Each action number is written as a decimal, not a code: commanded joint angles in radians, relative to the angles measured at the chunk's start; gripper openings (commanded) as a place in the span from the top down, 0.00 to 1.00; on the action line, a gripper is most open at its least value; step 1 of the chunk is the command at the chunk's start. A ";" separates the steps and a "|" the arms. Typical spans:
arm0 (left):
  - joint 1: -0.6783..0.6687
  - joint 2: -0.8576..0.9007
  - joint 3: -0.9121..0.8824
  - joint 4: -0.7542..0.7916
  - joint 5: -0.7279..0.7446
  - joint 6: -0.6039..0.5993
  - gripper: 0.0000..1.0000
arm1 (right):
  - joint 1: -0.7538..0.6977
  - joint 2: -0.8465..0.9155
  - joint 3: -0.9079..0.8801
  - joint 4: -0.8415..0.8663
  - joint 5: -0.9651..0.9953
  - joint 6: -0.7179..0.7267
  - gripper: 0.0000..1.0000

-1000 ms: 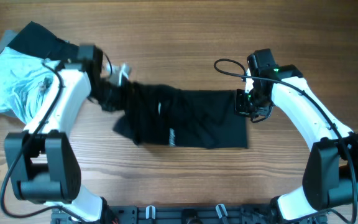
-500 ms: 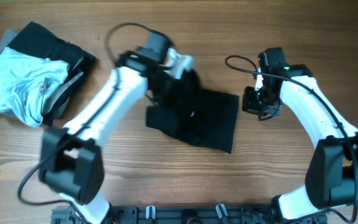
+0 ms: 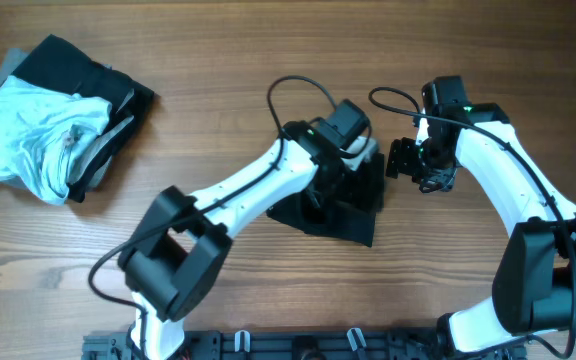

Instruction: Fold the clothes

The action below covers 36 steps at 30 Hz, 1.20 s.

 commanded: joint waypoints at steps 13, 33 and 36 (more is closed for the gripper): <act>0.460 -0.410 0.122 -0.327 -0.348 -0.008 0.20 | 0.227 -0.040 -0.008 0.201 -0.490 -0.246 0.20; 0.533 -0.407 0.121 -0.370 -0.330 0.041 0.21 | 0.447 -0.036 -0.008 0.293 0.103 0.063 0.96; 0.533 -0.407 0.121 -0.373 -0.330 0.041 0.20 | 0.395 -0.060 -0.008 0.202 0.154 0.092 0.96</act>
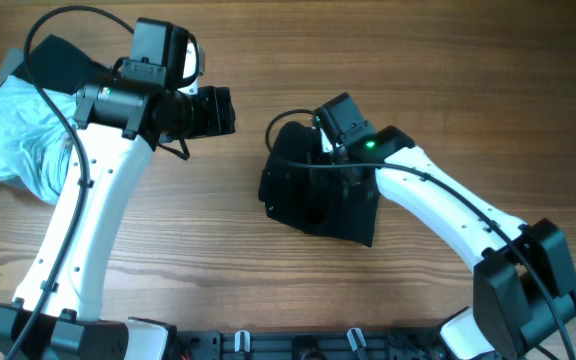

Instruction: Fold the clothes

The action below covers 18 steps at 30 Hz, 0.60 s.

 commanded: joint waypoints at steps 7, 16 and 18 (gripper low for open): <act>0.002 0.008 -0.002 0.000 -0.003 0.025 0.20 | -0.188 -0.165 -0.006 -0.183 0.083 -0.098 0.96; 0.002 0.035 -0.007 0.003 -0.003 0.024 0.12 | -0.132 -0.051 -0.008 -0.158 -0.153 -0.401 0.42; 0.002 0.037 -0.007 0.002 -0.003 0.024 0.11 | -0.107 -0.005 -0.008 -0.150 -0.140 -0.408 0.40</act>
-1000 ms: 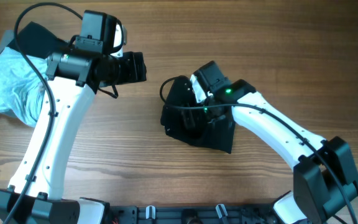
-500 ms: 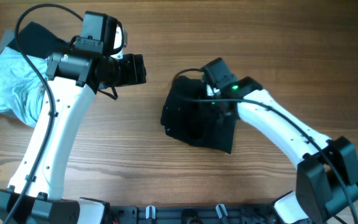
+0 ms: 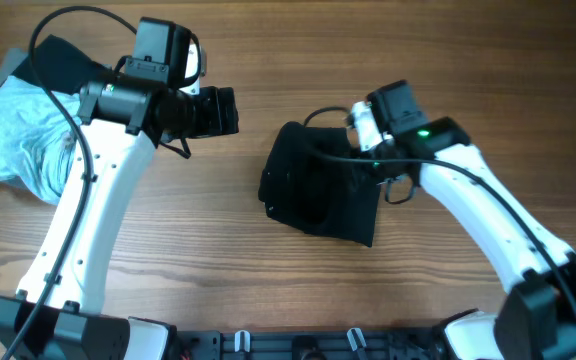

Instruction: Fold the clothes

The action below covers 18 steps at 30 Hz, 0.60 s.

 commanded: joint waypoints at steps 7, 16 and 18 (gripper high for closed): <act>0.002 0.019 -0.007 -0.001 -0.003 0.016 0.10 | 0.066 0.188 -0.004 0.031 0.002 -0.001 0.88; 0.002 0.021 -0.008 -0.001 -0.003 0.016 0.11 | -0.014 0.038 -0.001 -0.108 0.184 0.132 0.96; 0.002 0.022 -0.008 -0.001 -0.003 0.016 0.11 | -0.040 0.014 -0.001 -0.137 0.184 0.137 0.96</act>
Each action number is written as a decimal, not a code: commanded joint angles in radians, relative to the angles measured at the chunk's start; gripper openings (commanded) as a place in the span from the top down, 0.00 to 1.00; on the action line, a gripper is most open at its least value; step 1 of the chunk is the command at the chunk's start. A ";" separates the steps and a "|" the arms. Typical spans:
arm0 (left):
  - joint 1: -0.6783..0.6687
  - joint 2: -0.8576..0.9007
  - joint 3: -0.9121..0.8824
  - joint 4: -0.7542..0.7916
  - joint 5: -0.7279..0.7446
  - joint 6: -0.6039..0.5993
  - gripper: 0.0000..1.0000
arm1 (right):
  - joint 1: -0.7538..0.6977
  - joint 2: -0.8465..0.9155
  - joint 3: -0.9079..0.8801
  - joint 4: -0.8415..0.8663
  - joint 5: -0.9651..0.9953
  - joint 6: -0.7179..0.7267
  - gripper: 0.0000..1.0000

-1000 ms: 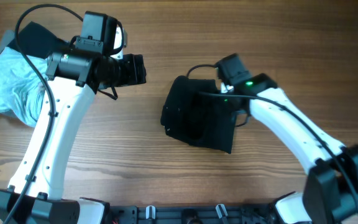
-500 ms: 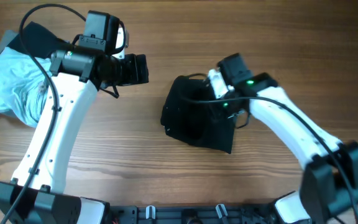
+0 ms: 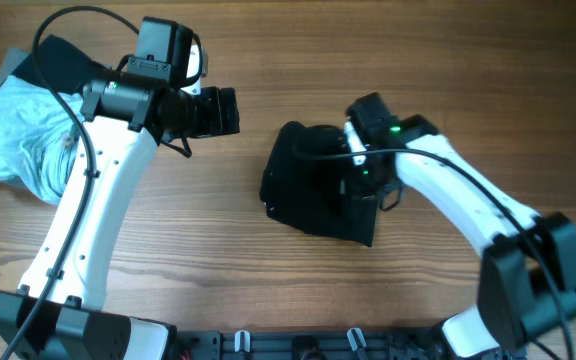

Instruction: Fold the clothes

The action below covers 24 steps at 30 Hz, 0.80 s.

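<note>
A black garment (image 3: pixel 308 190) lies folded into a compact shape at the table's centre. My right gripper (image 3: pixel 356 172) is down over the garment's right part, pointing at the cloth; its wrist hides the fingers, so their state cannot be read. My left gripper (image 3: pixel 224 111) hangs in the air up and left of the garment, apart from it, fingers spread with nothing between them. A pile of clothes (image 3: pixel 28 135), light blue over black and grey, sits at the far left behind the left arm.
The wooden table (image 3: pixel 268 290) carries only the garment and the pile. The left arm (image 3: pixel 88 220) slants across the left side. A black rail (image 3: pixel 318 345) runs along the front edge.
My right gripper has shifted from the garment's upper right edge down and left onto its right part. The left arm and the garment look unchanged.
At first my left gripper was down on the black garment, with the right gripper just off its right side. Then the left arm was raised near the pile and the right gripper was over the garment's top. The right gripper later stood at its upper right edge, now on its right part.
</note>
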 commanded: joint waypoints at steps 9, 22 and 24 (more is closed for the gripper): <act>0.002 0.029 -0.008 -0.002 -0.003 0.013 0.11 | -0.095 -0.064 -0.004 -0.117 0.124 0.101 0.96; 0.002 0.063 -0.008 -0.023 -0.002 0.013 0.09 | -0.118 -0.064 -0.023 -0.157 0.211 0.148 0.59; 0.001 0.066 -0.008 -0.031 -0.002 0.013 0.18 | -0.149 -0.065 -0.019 -0.145 0.207 0.150 0.68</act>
